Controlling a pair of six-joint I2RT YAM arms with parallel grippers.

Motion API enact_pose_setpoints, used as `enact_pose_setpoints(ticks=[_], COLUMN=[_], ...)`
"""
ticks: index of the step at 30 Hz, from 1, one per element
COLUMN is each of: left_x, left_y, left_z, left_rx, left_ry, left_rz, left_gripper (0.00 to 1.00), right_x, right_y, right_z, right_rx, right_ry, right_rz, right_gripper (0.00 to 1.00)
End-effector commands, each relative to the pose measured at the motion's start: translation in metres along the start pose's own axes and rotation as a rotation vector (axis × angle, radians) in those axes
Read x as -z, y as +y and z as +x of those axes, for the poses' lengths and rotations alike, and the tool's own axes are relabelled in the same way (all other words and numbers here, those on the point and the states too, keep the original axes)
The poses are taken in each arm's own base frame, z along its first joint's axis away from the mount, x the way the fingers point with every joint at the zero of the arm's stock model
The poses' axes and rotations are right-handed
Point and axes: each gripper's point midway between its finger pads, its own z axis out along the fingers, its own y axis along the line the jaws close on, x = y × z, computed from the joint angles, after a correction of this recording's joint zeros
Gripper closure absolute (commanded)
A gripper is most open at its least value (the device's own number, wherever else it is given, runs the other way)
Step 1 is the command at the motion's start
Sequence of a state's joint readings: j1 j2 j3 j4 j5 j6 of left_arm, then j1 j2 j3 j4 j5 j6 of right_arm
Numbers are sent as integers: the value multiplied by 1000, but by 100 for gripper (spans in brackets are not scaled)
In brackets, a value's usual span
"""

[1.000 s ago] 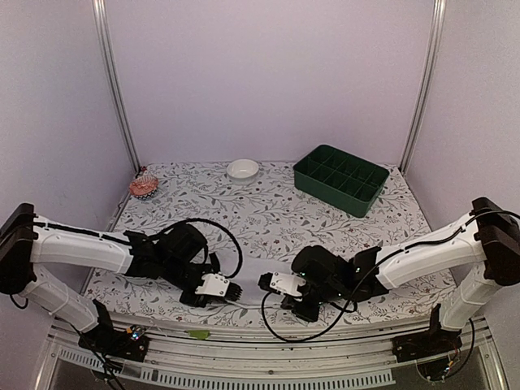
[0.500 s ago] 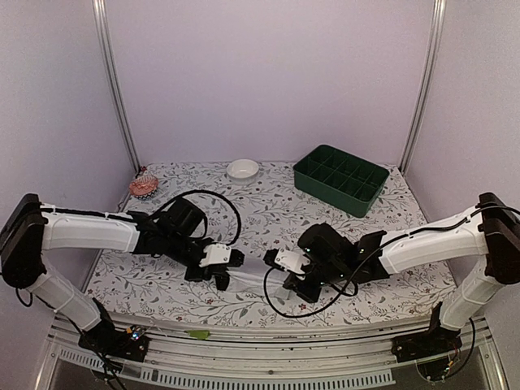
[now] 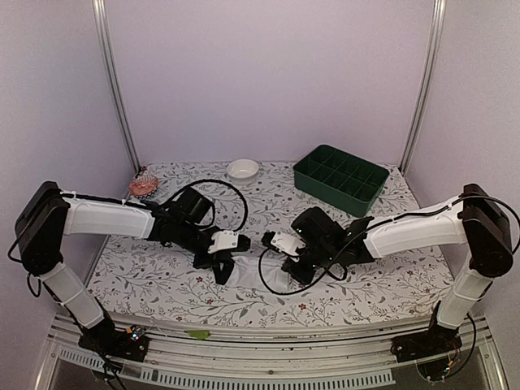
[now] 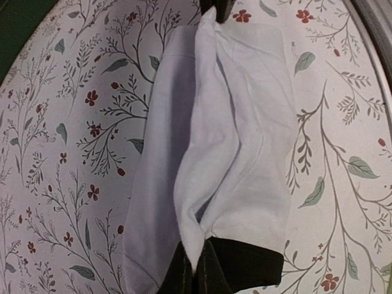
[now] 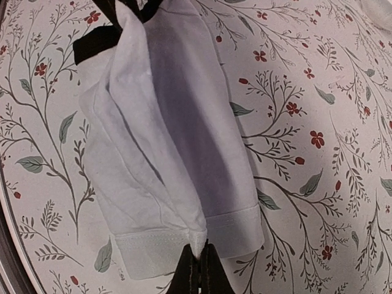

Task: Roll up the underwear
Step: Fold the underwear at the center of the board.

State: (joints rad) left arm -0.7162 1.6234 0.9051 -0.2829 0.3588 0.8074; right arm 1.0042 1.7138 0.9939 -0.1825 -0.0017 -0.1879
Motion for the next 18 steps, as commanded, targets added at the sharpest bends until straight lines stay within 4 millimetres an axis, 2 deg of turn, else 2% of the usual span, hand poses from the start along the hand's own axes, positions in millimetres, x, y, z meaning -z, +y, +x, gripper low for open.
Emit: enact_pose_setpoints(ticks=[1,11,14,18], left_x=[-1,-16,-16,-5], left_y=[16,37,43,45], left_z=[3,9,12,15], left_rx=[11,53,93,139], left_ry=[4,42,49,36], left_rz=[-28,-68,-88,-116], left_gripper=[100,100,90,70], right_x=[-4,-17,-18,-6], right_y=[-14,-20,-25,-42], right_z=[4,6,8,0], right_rx=[-6,-9,-21,-83], right_ry=[24,48,59,41], right_rz=[17,-8,8,43], right_gripper=[100,100,98,77])
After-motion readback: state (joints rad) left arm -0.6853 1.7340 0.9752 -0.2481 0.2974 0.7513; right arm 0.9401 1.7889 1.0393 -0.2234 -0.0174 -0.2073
